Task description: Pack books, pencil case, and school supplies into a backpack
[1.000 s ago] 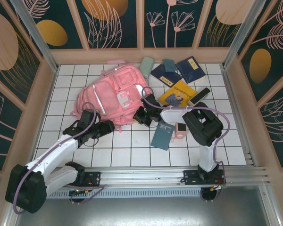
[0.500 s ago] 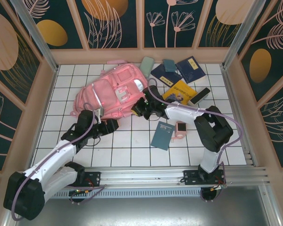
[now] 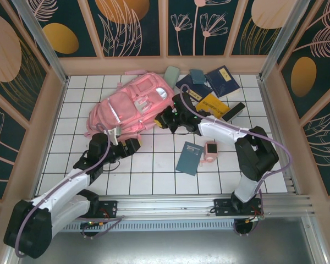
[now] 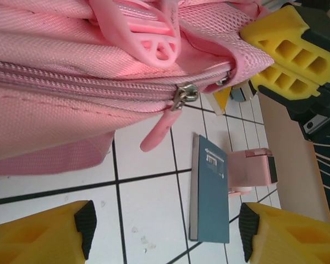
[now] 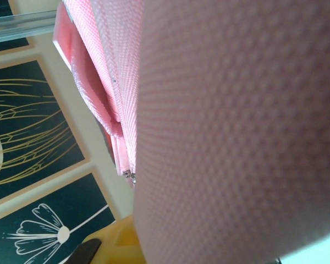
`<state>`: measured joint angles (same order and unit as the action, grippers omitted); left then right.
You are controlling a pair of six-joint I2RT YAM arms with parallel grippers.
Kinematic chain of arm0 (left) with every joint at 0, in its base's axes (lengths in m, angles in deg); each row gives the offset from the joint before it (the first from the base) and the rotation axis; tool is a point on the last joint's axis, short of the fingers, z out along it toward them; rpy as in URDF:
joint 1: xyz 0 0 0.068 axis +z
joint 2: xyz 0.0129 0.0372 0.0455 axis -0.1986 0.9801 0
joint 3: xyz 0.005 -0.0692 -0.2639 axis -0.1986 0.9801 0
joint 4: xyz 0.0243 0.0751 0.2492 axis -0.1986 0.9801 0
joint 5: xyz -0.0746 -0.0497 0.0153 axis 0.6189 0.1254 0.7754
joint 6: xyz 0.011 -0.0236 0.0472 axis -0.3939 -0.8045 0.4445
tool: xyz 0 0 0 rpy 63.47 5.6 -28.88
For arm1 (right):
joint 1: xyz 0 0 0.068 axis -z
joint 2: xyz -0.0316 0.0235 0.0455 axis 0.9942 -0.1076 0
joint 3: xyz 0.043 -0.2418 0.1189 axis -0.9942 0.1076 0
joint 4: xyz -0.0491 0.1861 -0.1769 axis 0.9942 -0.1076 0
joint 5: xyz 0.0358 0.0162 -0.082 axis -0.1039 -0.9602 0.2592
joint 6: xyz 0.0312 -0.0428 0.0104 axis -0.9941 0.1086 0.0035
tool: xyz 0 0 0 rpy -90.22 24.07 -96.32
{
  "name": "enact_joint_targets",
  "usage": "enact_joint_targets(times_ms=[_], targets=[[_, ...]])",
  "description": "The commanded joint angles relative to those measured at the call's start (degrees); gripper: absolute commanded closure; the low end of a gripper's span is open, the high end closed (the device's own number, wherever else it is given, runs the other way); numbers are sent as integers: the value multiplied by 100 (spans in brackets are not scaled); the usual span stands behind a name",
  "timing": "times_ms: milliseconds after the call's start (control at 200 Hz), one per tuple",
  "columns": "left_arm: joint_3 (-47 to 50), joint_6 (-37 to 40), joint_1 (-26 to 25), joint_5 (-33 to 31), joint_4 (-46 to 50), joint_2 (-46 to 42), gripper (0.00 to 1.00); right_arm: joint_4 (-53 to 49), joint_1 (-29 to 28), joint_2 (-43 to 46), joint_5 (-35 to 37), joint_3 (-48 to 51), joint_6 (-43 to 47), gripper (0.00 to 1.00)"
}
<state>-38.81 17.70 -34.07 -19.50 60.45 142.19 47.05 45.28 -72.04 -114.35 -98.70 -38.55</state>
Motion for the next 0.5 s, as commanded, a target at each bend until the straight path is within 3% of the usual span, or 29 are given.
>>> enact_joint_targets(times_ms=[0,120,365,495], targets=[[182,-442,-24,310,-1297,272,26,566,75,362,-122,-314,-185,100],[150,-599,-24,491,-1844,450,25,564,71,371,-111,-342,-215,100],[-362,-21,-13,155,-569,187,27,599,119,383,-111,-325,-252,100],[-316,26,-6,141,-558,188,27,687,111,387,-159,-306,-318,100]])
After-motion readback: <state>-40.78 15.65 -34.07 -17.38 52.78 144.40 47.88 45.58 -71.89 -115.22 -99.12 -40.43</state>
